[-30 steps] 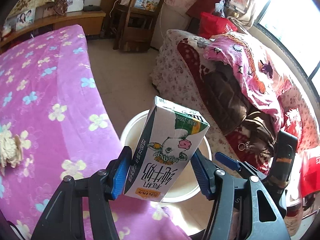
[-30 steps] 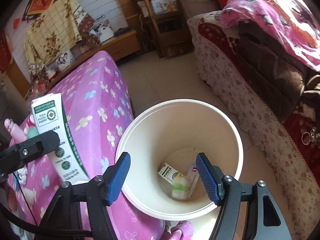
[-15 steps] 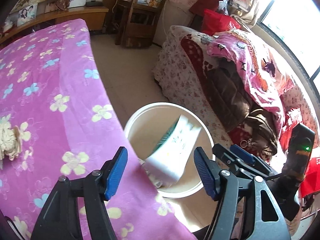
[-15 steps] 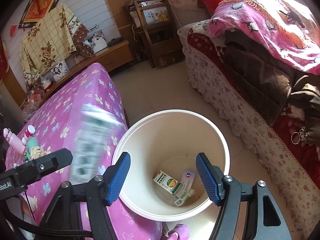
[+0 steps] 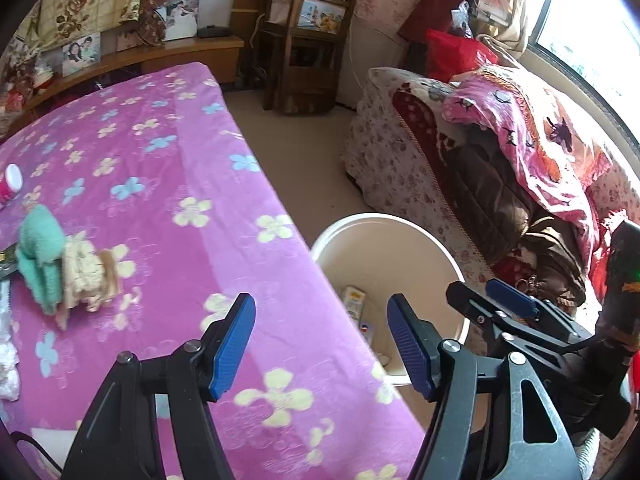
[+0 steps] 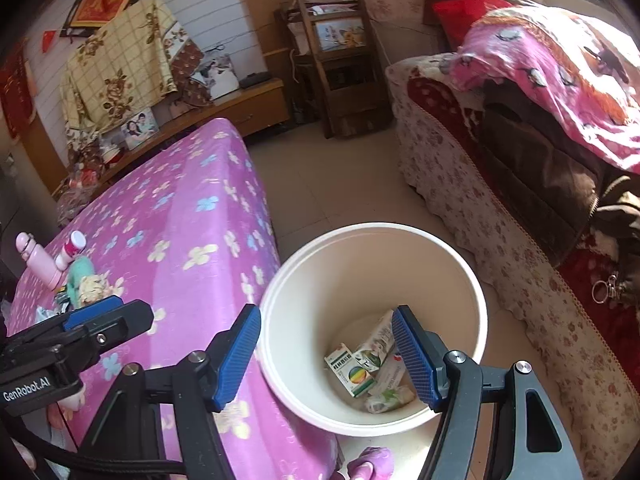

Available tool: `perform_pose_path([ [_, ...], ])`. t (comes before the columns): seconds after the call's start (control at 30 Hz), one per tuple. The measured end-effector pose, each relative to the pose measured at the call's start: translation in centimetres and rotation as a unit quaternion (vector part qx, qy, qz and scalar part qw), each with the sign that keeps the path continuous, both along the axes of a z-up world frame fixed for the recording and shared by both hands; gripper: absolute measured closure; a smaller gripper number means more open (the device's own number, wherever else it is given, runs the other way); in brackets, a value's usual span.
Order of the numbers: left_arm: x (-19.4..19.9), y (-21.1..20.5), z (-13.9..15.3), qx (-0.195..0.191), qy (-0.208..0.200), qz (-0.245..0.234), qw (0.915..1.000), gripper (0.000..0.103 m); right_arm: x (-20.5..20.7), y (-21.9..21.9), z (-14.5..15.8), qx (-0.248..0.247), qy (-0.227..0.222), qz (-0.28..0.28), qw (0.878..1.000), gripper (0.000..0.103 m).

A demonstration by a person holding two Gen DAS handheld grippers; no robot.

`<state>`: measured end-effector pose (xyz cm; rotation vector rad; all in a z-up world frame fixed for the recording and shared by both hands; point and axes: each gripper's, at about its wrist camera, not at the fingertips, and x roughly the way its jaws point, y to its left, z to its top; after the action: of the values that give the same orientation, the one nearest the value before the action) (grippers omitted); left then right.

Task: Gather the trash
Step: 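Return both tools from the bin to the table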

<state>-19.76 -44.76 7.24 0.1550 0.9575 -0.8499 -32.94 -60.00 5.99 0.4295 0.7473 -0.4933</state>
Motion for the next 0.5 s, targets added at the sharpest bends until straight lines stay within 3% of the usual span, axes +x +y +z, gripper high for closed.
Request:
perform_pose_path([
  [0.5, 1.7, 8.1, 1.7, -0.001, -0.032, 0.067, 0.9972, 0.034, 2.3, 5.6, 2.3, -0.022, -0.015, 0.045, 0.999, 0.031],
])
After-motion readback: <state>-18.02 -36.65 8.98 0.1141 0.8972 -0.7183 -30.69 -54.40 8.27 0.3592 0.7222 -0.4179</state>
